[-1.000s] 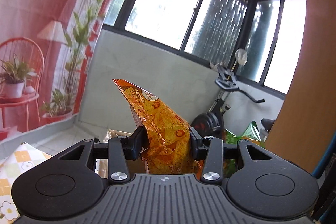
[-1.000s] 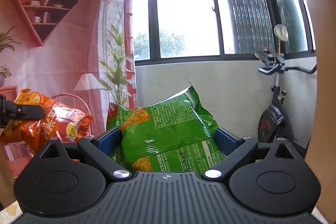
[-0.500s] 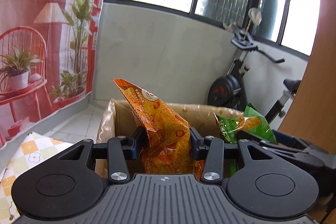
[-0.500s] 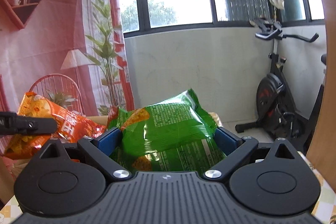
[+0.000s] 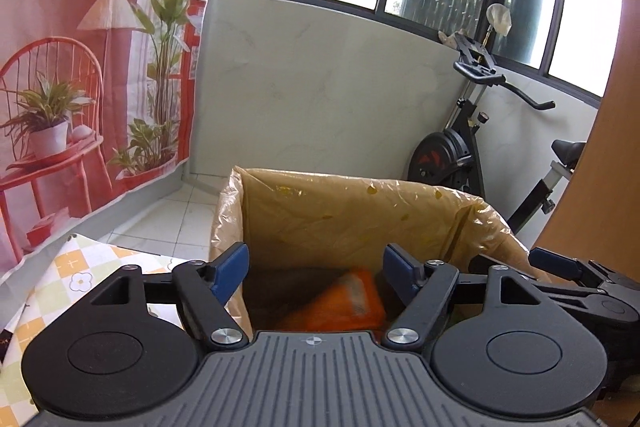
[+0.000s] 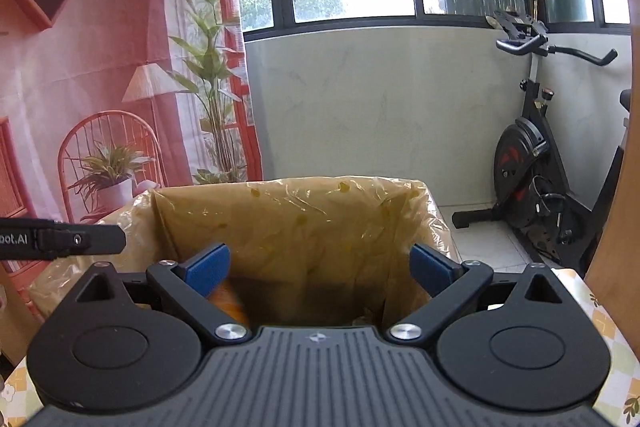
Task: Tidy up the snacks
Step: 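Drop the orange bag into the box while the right tool drops the green bag in, then grasp a second orange bag with the left tool while the right tool grasps the yellow bag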
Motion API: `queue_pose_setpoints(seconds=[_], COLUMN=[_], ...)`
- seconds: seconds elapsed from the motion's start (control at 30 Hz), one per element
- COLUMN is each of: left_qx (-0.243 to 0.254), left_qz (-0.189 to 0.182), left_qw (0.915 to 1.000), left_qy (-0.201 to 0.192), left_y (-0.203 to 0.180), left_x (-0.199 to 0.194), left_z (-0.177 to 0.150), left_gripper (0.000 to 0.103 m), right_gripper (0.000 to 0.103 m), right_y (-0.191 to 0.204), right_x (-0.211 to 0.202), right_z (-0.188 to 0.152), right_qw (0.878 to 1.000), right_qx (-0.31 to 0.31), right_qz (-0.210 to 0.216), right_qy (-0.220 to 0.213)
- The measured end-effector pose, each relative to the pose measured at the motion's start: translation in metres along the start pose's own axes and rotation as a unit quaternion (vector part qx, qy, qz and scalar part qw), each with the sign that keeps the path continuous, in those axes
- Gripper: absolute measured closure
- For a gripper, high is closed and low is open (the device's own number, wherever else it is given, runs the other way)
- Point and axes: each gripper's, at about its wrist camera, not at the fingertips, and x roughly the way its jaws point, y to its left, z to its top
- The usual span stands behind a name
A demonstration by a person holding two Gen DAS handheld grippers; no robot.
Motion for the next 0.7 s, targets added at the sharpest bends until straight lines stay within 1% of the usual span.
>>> queue_pose_setpoints(seconds=[0.07,0.13,0.3,0.47,0.57,0.7], left_qx=[-0.002,-0.006,-0.007,0.003,0.004,-0.001], left_qz=[0.001,0.001,0.002,0.002,0.002,0.005], left_qw=[1.0000,1.0000,0.9997,0.9992,0.9992,0.9995], left_qy=[-0.003,-0.005,-0.023,-0.040,-0.041,-0.031], left_y=[0.000,0.002,0.006,0.011,0.020,0.034], left_x=[-0.007,-0.015,-0.042,-0.071,-0.085,-0.098], left_z=[0.001,0.004,0.008,0.008,0.002,-0.014], left_gripper=[0.021,0.019,0.017,0.015,0.015,0.014], right_gripper=[0.004,0.004,0.004,0.004,0.004,0.004], right_y=[0.002,0.005,0.011,0.011,0.010,0.007], right_x=[-0.008,-0.017,-0.042,-0.070,-0.087,-0.107], right_z=[0.000,0.000,0.000,0.000,-0.003,-0.011], right_qw=[1.000,1.000,0.999,0.999,0.999,0.998], right_qx=[-0.006,-0.015,-0.029,-0.022,-0.014,-0.005], right_qz=[0.001,0.003,0.010,0.016,0.020,0.026], right_qy=[-0.004,-0.010,-0.022,-0.039,-0.047,-0.054])
